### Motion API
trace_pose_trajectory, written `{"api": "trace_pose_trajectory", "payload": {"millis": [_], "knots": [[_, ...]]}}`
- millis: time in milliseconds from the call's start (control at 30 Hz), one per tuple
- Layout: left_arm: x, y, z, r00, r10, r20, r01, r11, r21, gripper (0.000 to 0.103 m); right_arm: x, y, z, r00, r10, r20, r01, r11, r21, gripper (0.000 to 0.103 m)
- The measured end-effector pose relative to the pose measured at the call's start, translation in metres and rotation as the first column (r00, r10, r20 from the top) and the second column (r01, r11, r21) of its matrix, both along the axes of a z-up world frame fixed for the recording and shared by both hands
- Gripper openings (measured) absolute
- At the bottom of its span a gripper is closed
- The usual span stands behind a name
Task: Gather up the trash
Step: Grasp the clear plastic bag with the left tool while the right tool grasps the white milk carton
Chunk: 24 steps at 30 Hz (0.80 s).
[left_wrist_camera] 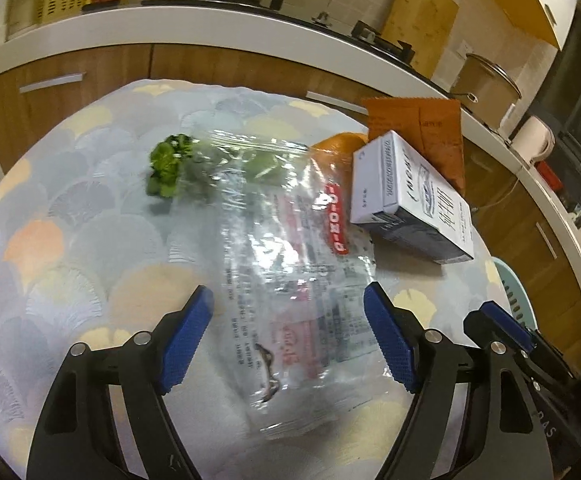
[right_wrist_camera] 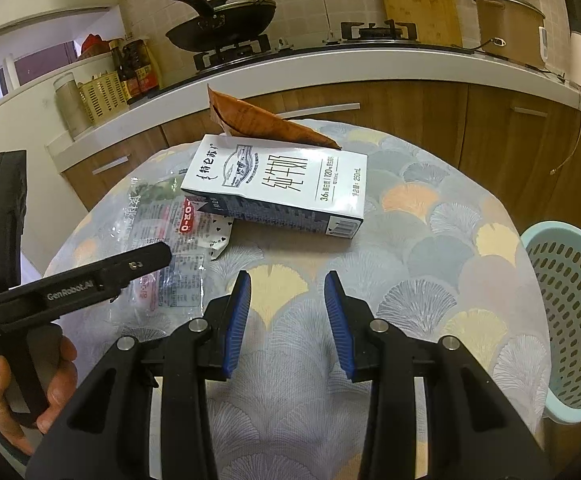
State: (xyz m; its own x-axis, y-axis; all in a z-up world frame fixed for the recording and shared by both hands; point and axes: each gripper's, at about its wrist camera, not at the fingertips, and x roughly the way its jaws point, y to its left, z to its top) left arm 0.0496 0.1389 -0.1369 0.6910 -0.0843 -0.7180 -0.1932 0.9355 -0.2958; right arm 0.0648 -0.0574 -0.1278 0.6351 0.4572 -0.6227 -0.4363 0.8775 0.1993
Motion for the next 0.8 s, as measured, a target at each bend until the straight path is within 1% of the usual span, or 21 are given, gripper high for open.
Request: {"api": "trace_pose_trajectory", "payload": {"millis": [67, 133, 167, 200, 233, 267, 333, 400, 433, 633, 733, 800], "knots": [[0.002, -0.006, 0.000, 1.000, -0.012, 0.000, 0.012, 1.000, 0.009, 0.070, -0.001, 0.001, 0.000, 1.000, 0.004, 0.005, -0.004, 1.000, -0.007, 0.035], [0.004, -0.013, 0.000, 1.000, -0.022, -0.008, 0.022, 0.999, 0.024, 0.059, -0.002, 0.003, 0.000, 1.000, 0.006, 0.010, -0.006, 1.000, -0.013, 0.035], [0.005, -0.015, -0.001, 1.000, -0.019, -0.012, 0.019, 0.999, 0.039, 0.057, -0.003, 0.003, 0.000, 1.000, 0.008, 0.012, -0.007, 1.000, -0.016, 0.035], [0.005, -0.019, -0.001, 1.000, -0.016, -0.017, 0.018, 0.998, 0.064, 0.050, -0.003, 0.003, 0.000, 1.000, 0.009, 0.013, -0.009, 1.000, -0.016, 0.035], [0.005, -0.021, -0.001, 1.000, -0.018, -0.019, 0.020, 0.997, 0.076, 0.038, -0.003, 0.004, 0.000, 1.000, 0.009, 0.012, -0.009, 1.000, -0.016, 0.035], [0.005, -0.022, -0.001, 1.000, -0.021, -0.021, 0.022, 0.997, 0.079, 0.033, -0.003, 0.003, -0.001, 1.000, 0.010, 0.010, -0.010, 1.000, -0.013, 0.035], [0.005, -0.022, -0.001, 1.000, -0.022, -0.017, 0.023, 0.997, 0.070, 0.011, -0.002, 0.003, -0.001, 1.000, 0.011, 0.006, -0.010, 1.000, -0.010, 0.035], [0.003, -0.020, -0.001, 1.000, -0.018, -0.012, 0.019, 0.998, 0.063, 0.001, -0.002, 0.003, -0.001, 1.000, 0.011, 0.005, -0.011, 1.000, -0.009, 0.035], [0.002, -0.020, -0.001, 1.000, -0.016, -0.006, 0.016, 0.998, 0.062, 0.000, -0.002, 0.003, -0.001, 1.000, 0.012, 0.005, -0.012, 1.000, -0.008, 0.035], [-0.012, -0.017, 0.010, 0.999, -0.009, 0.037, 0.007, 0.998, 0.068, 0.000, 0.000, 0.002, -0.001, 1.000, 0.012, -0.001, -0.012, 1.000, 0.000, 0.035], [-0.023, -0.013, 0.020, 0.998, 0.001, 0.063, -0.007, 0.997, 0.082, 0.000, 0.002, -0.002, -0.001, 1.000, 0.004, -0.009, -0.004, 1.000, 0.015, 0.035], [-0.033, -0.008, 0.029, 0.996, 0.008, 0.086, -0.016, 0.996, 0.093, 0.000, 0.006, -0.005, 0.000, 1.000, -0.007, -0.030, 0.007, 1.000, 0.026, 0.035]]}}
